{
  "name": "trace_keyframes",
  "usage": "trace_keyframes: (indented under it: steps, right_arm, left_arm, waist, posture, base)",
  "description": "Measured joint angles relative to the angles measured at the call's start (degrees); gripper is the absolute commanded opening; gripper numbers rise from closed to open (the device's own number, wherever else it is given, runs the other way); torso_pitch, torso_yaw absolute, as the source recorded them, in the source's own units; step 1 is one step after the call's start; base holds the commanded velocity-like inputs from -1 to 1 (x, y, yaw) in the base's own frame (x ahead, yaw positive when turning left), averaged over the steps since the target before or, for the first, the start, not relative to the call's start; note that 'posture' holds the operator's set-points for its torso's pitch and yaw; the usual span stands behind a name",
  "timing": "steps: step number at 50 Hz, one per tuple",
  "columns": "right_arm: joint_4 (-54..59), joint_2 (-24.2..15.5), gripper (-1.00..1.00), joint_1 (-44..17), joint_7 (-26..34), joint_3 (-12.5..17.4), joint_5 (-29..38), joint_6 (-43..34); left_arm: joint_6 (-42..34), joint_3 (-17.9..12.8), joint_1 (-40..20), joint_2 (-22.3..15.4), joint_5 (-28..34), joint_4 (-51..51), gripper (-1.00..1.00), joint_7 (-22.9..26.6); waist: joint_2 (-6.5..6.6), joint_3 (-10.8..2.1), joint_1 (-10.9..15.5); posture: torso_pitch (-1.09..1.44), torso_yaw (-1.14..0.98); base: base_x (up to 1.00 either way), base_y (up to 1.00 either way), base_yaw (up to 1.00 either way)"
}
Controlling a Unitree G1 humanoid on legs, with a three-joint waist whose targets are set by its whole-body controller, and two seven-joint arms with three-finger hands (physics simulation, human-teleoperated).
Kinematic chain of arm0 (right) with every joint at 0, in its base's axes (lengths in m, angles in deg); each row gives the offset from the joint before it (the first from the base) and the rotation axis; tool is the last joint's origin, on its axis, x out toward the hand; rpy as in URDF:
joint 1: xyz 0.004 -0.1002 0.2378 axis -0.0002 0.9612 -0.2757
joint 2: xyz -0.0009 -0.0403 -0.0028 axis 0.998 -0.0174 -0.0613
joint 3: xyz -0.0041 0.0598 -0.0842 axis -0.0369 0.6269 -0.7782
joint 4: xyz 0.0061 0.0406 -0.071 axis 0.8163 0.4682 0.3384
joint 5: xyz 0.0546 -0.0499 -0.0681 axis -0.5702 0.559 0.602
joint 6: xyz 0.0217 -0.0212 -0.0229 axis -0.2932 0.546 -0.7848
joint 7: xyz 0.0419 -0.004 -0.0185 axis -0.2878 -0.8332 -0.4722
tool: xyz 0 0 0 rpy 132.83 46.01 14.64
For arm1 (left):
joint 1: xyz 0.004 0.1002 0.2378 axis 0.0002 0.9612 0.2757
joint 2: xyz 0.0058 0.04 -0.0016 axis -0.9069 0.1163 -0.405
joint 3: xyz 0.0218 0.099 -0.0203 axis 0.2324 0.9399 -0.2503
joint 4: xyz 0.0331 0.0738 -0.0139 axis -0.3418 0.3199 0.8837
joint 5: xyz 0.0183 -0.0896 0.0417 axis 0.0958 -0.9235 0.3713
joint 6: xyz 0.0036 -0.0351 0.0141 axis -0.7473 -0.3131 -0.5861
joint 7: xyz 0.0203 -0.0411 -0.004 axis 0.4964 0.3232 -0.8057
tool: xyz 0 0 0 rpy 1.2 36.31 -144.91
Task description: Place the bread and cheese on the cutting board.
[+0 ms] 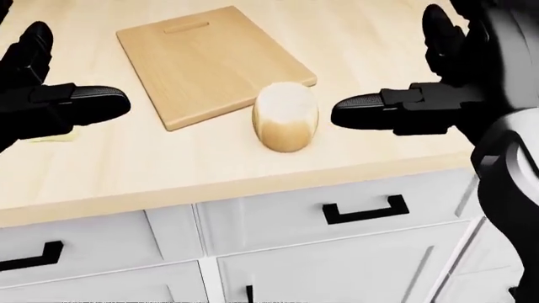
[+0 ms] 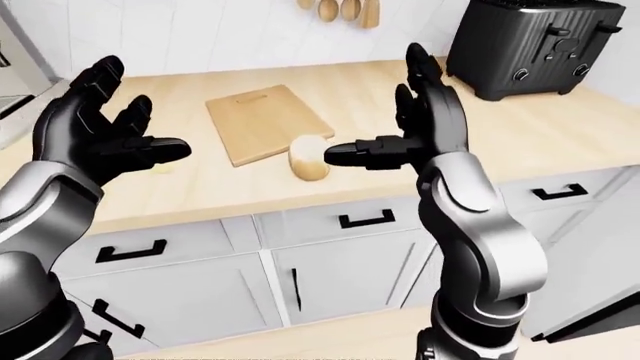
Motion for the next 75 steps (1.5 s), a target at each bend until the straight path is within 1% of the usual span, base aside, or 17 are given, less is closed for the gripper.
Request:
trace_keyframes:
  steps: [4, 8, 11, 15, 24, 25, 30, 34, 36, 41, 48, 52, 54, 58, 63, 70, 75]
  right_arm:
    - [0.62, -0.12, 1.0, -0.09, -0.35, 0.36, 0.35, -1.19]
    - [-0.13, -0.19, 1.0, -0.56, -0.2, 0.11, 0.26, -0.37]
    - [-0.3, 0.05, 1.0, -0.68, -0.12, 0.0, 0.16, -0.28]
    - [0.12, 0.75, 1.0, 0.25, 0.38, -1.26, -0.68, -0.93]
    - [-0.7, 0.12, 1.0, -0.72, 0.23, -0.32, -0.66, -0.02]
    - [-0.77, 0.04, 1.0, -0.33, 0.14, -0.11, -0.57, 0.04]
    - [0.5, 0.19, 1.0, 0.32, -0.18, 0.12, -0.11, -0.89]
    - [-0.64, -0.01, 1.0, -0.21, -0.05, 0.27, -0.5, -0.53]
    - [-0.58, -0.13, 1.0, -0.48, -0.04, 0.32, -0.55, -0.21]
    - [0.0, 0.7, 1.0, 0.72, 0.4, -1.54, -1.11, -0.58]
    - [-0.69, 0.57, 1.0, -0.24, 0.47, -1.04, -0.49, -0.06]
    - [-0.49, 0.44, 1.0, -0.18, 0.7, -1.09, -0.33, 0.48]
    - [-0.14, 0.44, 1.0, 0.65, 0.59, -0.48, -0.03, 0.18]
    - [0.33, 0.27, 1.0, 0.53, 0.28, -0.22, 0.71, -0.41]
    - [-0.38, 0.64, 1.0, -0.04, 0.76, -0.74, 1.03, 0.63]
    - [0.32, 0.9, 1.0, 0.02, 1.56, -2.08, 0.82, 0.06]
    - [0.49, 0.73, 1.0, -0.04, 1.45, -1.53, 2.38, 0.26]
  left_arm:
    - [-0.84, 0.57, -0.12, -0.03, -0.6, 0.16, 1.0, 0.12]
    - [-0.26, 0.01, -0.64, -0.23, -0.44, -0.41, 1.0, 0.0]
    - [-0.03, -0.23, -0.69, -0.49, -0.4, -0.49, 1.0, -0.09]
    - [-0.37, -0.86, 0.54, -0.45, 0.35, 0.76, 1.0, -0.49]
    - [0.46, -0.58, -0.37, -0.39, 0.4, 0.01, 1.0, -0.02]
    - [0.58, -0.26, -0.04, 0.02, 0.38, -0.07, 1.0, 0.05]
    - [-0.38, 1.29, 0.28, 0.52, 0.31, 0.85, 1.0, 0.68]
    - [0.02, 0.66, -0.39, 0.39, 0.64, -0.21, 1.0, 0.52]
    - [0.75, 0.84, -0.31, 0.37, 1.02, 0.01, 1.0, 0.89]
    - [-0.26, -0.42, 0.58, 0.3, 1.79, 1.11, 1.0, 0.49]
    - [-0.71, -0.58, -0.78, -0.02, 1.04, -0.4, 1.0, 0.06]
    - [-1.21, -0.71, -1.29, 0.04, 0.68, -0.66, 1.0, -0.39]
    - [-1.06, 0.27, -0.45, 0.55, 0.39, -0.48, 1.0, -0.18]
    - [-1.57, 0.87, -0.58, 0.38, -0.08, 0.15, 1.0, 0.26]
    - [-0.54, 0.2, -1.27, 0.14, 0.3, -0.25, 1.0, 0.15]
    - [-1.04, -0.39, -0.38, -0.15, 1.12, 1.04, 1.0, -0.27]
    - [-0.26, 0.35, -0.38, 0.28, 0.92, 0.25, 1.0, 0.34]
  waist:
    - [0.53, -0.47, 0.32]
    - [3.4, 0.02, 0.28]
    - [6.22, -0.42, 0.3]
    - [5.0, 0.27, 0.88]
    - [-1.0, -0.27, 0.52]
    - [-0.21, 0.06, 0.11]
    - [0.51, 0.0, 0.32]
    - [3.63, 0.52, 0.01]
    - [6.09, 0.07, -0.21]
    - [5.2, 0.72, 0.93]
    - [1.66, 0.62, 1.38]
    - [-1.4, 0.21, 1.51]
    - [-0.35, 0.84, 0.83]
    - [-0.08, 0.67, 0.63]
    - [3.24, 1.11, -0.01]
    - [1.38, 0.96, 1.63]
    - [1.93, 0.06, 1.04]
  posture:
    - [0.0, 0.0]
    - [0.0, 0.0]
    - [0.0, 0.0]
    - [0.0, 0.0]
    - [0.0, 0.0]
    - [0.0, 0.0]
    - [0.0, 0.0]
    - [0.0, 0.0]
    - [0.0, 0.0]
    - [0.0, 0.0]
    - [0.0, 0.0]
    - [0.0, 0.0]
    - [0.0, 0.0]
    - [0.0, 0.0]
    - [0.0, 0.0]
    - [0.0, 0.0]
    - [0.0, 0.0]
  base:
    - [0.0, 0.14, 0.0]
    - [0.0, 0.14, 0.0]
    - [0.0, 0.15, 0.0]
    - [0.04, 0.15, 0.0]
    - [0.05, 0.14, 0.0]
    - [0.05, 0.15, 0.0]
    - [0.09, 0.14, 0.0]
    - [0.13, 0.15, 0.0]
    - [0.13, 0.15, 0.0]
    - [0.22, 0.09, 0.0]
    - [0.28, 0.04, 0.0]
    - [0.28, 0.04, 0.0]
    - [0.28, 0.04, 0.0]
    - [0.12, 0.02, 0.0]
    - [0.0, 0.0, 0.0]
    - [0.02, 0.0, 0.0]
    - [0.0, 0.0, 0.0]
